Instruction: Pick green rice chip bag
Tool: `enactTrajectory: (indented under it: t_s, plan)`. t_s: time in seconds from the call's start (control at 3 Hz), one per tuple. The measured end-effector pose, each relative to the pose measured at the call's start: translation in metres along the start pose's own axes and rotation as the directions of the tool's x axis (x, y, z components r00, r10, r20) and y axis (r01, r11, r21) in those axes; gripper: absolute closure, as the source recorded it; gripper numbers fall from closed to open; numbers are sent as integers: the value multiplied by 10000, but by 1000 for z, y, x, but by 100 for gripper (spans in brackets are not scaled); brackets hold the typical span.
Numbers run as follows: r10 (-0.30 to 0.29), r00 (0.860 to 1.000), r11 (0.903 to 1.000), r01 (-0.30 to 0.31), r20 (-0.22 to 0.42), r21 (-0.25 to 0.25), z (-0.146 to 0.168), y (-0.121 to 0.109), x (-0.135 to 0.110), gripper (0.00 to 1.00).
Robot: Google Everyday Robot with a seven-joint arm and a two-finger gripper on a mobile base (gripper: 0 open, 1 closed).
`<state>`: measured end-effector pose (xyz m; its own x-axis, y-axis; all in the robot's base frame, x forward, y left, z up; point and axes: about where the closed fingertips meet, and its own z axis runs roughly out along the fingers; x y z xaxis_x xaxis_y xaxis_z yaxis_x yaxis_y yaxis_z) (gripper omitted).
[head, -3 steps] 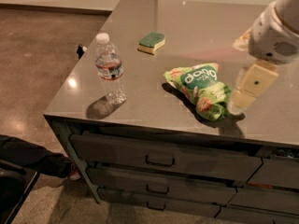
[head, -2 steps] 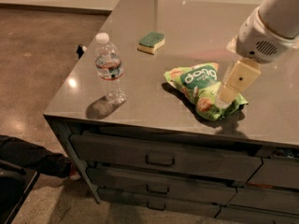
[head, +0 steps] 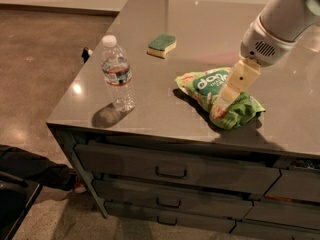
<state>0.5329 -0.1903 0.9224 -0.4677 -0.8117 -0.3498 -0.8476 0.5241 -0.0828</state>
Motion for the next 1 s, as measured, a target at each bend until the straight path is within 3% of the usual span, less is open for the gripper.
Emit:
enactTrajectory:
  t_s: [0.33, 1.0]
  plan:
    - [687, 9976, 9972, -690, -112, -279, 14, -7, -3, 0]
    - [1444, 9889, 9867, -1466, -346, -706, 40, -7, -3, 0]
